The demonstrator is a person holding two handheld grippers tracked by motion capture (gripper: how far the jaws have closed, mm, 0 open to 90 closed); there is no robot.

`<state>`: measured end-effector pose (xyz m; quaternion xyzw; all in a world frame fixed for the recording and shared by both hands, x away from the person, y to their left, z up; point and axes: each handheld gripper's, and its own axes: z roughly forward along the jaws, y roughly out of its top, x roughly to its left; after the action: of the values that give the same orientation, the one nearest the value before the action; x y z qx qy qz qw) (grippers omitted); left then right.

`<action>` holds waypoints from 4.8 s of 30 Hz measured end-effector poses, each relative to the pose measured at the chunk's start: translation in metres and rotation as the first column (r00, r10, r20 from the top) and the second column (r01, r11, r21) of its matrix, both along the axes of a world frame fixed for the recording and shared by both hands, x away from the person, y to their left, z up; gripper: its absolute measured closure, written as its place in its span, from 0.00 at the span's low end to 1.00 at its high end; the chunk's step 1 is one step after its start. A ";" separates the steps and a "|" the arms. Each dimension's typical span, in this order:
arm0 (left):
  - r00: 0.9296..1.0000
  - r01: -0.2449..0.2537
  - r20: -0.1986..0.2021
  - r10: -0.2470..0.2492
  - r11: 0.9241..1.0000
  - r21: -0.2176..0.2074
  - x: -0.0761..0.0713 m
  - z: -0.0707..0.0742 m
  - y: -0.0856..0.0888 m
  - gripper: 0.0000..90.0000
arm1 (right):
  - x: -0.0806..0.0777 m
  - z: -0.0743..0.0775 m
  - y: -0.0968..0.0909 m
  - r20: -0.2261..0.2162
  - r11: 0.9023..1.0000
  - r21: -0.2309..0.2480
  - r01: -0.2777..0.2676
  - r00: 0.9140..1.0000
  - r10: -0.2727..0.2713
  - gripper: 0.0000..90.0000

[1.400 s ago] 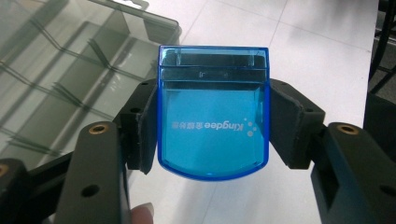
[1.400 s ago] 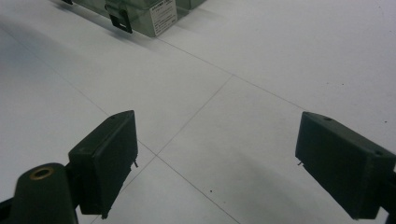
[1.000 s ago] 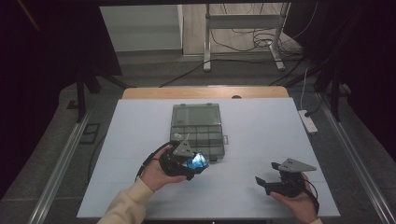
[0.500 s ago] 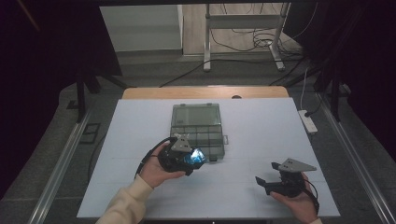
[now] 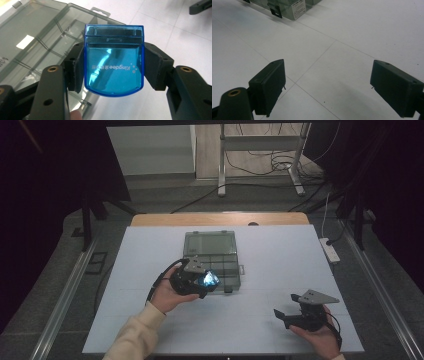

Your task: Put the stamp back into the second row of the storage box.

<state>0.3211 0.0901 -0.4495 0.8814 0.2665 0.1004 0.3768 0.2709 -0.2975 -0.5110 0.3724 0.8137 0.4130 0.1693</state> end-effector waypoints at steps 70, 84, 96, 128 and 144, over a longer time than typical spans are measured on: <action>0.993 -0.048 -0.103 0.058 0.994 0.096 0.056 -0.037 -0.005 0.46 | 0.000 0.000 -0.002 -0.006 1.000 -0.003 0.010 1.000 -0.010 0.15; 0.994 -0.052 -0.096 0.058 0.997 0.058 0.053 -0.035 -0.005 0.20 | 0.001 0.000 -0.001 -0.006 1.000 -0.001 0.009 1.000 -0.009 0.15; 0.995 -0.055 -0.081 0.058 0.998 0.041 0.049 -0.030 -0.002 0.17 | 0.001 -0.001 -0.001 -0.007 1.000 0.000 0.010 1.000 -0.010 0.15; 0.973 -0.218 0.075 0.220 0.975 -0.039 -0.039 -0.031 0.066 0.18 | 0.000 0.002 -0.002 0.011 1.000 -0.008 0.011 1.000 -0.011 0.15; 0.934 -0.352 0.032 0.355 0.933 -0.068 -0.078 -0.061 0.125 0.16 | 0.004 0.000 -0.001 0.004 1.000 -0.018 0.007 1.000 -0.007 0.15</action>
<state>0.2432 0.2151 -0.5107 0.8046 0.4154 0.1776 0.3853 0.2752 -0.2985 -0.5107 0.3727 0.8158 0.4059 0.1756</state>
